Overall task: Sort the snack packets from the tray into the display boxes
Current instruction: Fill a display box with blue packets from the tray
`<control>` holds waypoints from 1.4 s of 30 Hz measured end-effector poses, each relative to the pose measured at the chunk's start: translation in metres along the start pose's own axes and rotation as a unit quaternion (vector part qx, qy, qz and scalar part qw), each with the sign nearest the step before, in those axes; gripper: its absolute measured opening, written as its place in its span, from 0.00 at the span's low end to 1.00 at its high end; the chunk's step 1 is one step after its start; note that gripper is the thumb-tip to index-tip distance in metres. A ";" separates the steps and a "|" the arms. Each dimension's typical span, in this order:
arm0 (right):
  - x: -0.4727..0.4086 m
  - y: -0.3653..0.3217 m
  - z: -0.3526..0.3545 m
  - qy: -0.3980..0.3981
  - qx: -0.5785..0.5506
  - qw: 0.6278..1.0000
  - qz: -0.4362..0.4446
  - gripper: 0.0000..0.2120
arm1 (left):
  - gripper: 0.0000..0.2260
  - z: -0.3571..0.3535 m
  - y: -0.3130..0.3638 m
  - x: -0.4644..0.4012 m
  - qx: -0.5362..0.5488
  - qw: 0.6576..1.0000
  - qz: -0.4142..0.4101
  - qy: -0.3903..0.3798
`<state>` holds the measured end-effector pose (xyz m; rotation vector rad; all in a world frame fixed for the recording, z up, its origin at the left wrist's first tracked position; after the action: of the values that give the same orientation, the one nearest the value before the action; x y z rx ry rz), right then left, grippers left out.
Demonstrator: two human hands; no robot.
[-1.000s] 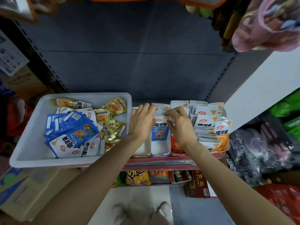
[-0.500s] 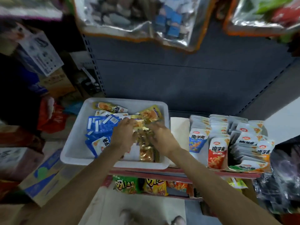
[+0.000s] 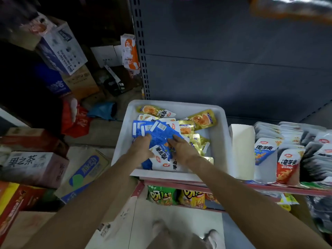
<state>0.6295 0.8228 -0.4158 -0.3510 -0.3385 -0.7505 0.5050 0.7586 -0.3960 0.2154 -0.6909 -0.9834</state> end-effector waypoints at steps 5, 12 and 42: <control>0.005 0.026 0.002 0.011 0.026 0.998 -0.051 0.22 | 0.07 0.004 0.002 0.004 0.059 0.998 -0.008 0.005; 0.023 0.060 -0.005 -0.026 0.029 0.997 -0.067 0.28 | 0.21 -0.016 0.032 -0.001 0.106 0.994 0.013 -0.017; 0.137 0.178 0.117 0.263 -0.260 0.928 -0.052 0.06 | 0.06 0.023 0.216 0.046 0.379 0.882 -0.197 0.199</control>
<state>0.8287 0.9114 -0.2879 -0.6127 0.3647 -1.0030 0.6566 0.8434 -0.2583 1.2570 -0.6296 -0.9641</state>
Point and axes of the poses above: each hand's wrist, its own x-axis away from the middle knuckle, its own z-axis out of the back of the hand, y = z × x, the point moved 8 cm from there along -x, towards the middle knuckle, and after that the axes turned 8 degrees about x, right-handed, at the moved point
